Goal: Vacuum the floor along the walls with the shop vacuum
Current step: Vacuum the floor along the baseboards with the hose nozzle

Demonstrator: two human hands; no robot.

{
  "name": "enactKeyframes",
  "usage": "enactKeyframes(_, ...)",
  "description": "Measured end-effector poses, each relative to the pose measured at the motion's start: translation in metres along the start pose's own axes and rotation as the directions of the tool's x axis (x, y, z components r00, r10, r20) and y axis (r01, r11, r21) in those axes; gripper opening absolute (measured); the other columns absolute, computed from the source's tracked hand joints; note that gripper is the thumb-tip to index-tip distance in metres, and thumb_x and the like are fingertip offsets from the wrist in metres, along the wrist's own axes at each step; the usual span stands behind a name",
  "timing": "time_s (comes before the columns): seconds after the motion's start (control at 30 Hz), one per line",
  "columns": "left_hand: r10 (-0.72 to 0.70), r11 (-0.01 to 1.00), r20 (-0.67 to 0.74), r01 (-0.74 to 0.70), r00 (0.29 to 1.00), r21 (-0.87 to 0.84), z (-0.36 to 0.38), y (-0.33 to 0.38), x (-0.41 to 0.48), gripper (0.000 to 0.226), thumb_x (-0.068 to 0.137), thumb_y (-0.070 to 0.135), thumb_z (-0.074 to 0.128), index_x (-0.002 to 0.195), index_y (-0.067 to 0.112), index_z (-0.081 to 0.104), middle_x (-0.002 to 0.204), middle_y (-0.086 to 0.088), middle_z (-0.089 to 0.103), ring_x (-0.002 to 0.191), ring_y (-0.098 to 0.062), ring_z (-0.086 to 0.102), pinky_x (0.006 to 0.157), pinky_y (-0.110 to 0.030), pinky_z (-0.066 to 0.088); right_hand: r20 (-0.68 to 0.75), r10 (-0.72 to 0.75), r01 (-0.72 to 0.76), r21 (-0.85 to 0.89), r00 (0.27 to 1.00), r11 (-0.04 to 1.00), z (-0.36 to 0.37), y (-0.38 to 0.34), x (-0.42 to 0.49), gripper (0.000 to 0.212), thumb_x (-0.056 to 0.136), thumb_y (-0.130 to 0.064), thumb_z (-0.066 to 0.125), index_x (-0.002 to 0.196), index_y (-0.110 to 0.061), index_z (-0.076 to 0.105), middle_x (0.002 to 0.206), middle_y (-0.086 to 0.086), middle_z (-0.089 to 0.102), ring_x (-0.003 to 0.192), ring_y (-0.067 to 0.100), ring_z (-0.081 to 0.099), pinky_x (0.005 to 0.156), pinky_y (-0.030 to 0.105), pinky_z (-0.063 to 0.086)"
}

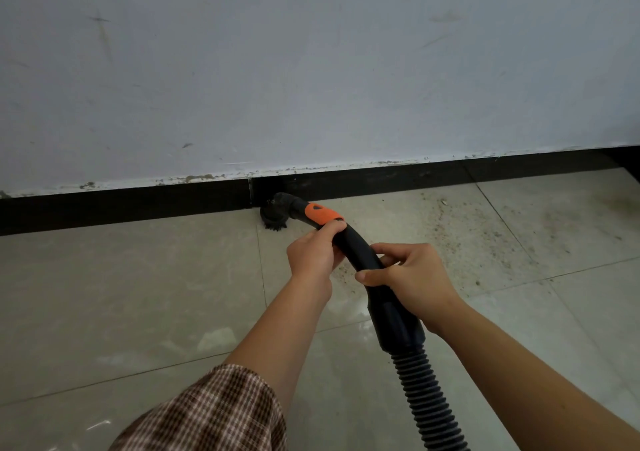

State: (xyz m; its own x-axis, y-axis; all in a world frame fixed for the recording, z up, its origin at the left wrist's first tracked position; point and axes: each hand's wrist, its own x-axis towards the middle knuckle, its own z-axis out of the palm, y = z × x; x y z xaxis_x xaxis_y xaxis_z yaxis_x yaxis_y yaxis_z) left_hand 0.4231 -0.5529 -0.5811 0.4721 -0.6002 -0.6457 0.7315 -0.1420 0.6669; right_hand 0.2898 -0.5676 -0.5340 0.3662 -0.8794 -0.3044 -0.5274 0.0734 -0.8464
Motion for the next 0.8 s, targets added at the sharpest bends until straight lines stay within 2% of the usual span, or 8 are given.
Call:
enactKeyframes(0.43,-0.038,0.999,0.079,0.037,0.996,0.006,0.022,-0.012,0.000,0.013,0.076,0.011,0.079,0.086,0.007,0.071,0.079,-0.008,0.075,0.069,-0.016,0.074,0.057,-0.021,0.055,-0.046,0.010,-0.010,0.004,0.999,1.000,-0.021,0.008,-0.004,0.030,0.069,-0.011,0.083,0.089,-0.033,0.075,0.065,-0.001,0.071,0.060,0.020,0.071,0.064,0.035,0.060)
enactKeyframes(0.6,-0.047,0.999,0.100,0.046,0.994,0.015,0.030,-0.016,0.002,0.013,0.076,0.012,0.079,0.086,0.008,0.071,0.079,-0.007,0.076,0.069,-0.016,0.074,0.059,-0.022,0.057,-0.054,0.022,-0.022,0.007,0.998,1.000,-0.026,0.009,-0.003,0.031,0.071,-0.011,0.083,0.087,-0.035,0.072,0.067,-0.002,0.072,0.059,0.018,0.071,0.053,0.023,0.055)
enactKeyframes(0.8,-0.060,0.998,0.106,0.058,0.993,0.018,0.039,-0.023,0.002,0.013,0.077,0.011,0.079,0.087,0.007,0.071,0.080,-0.008,0.076,0.067,-0.014,0.074,0.056,-0.021,0.056,-0.083,0.051,-0.048,0.046,0.995,0.998,-0.031,0.016,-0.002,0.032,0.070,-0.009,0.083,0.089,-0.033,0.072,0.068,0.000,0.073,0.058,0.021,0.072,0.051,0.022,0.055)
